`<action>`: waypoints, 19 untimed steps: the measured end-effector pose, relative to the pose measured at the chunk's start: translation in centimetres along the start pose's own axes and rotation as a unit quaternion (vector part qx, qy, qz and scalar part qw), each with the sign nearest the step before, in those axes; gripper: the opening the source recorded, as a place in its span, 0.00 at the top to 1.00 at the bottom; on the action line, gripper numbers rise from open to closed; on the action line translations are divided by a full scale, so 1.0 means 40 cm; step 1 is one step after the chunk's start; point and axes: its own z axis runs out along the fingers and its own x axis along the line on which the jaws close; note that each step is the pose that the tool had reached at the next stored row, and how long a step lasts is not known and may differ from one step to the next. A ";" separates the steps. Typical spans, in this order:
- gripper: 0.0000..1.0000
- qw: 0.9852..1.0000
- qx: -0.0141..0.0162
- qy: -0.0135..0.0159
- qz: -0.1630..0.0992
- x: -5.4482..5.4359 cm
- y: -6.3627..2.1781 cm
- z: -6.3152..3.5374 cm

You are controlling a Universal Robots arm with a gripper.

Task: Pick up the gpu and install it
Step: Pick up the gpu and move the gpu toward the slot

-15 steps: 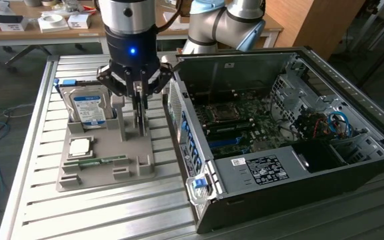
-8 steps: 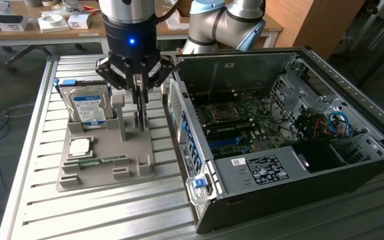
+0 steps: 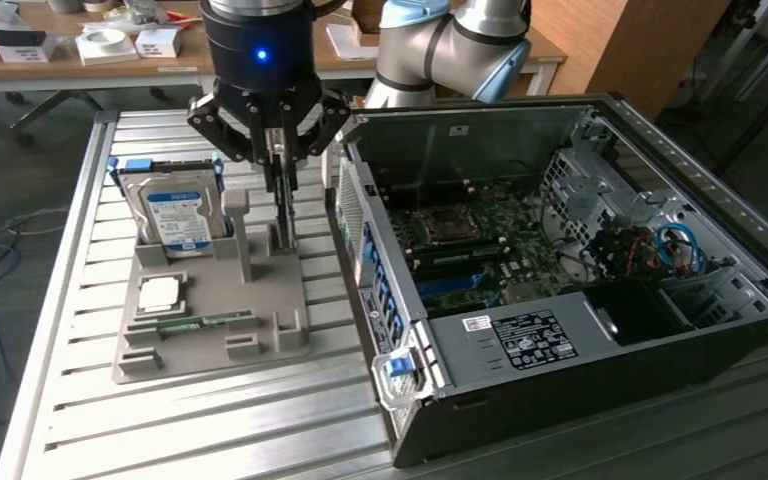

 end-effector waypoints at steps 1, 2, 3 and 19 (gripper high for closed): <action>0.74 1.000 0.000 0.000 0.000 0.000 0.000 0.000; 0.74 1.000 0.000 0.000 0.000 0.000 0.000 0.000; 0.74 1.000 0.000 0.000 0.000 0.000 0.000 0.000; 0.74 1.000 0.000 0.000 0.000 -0.006 0.009 -0.124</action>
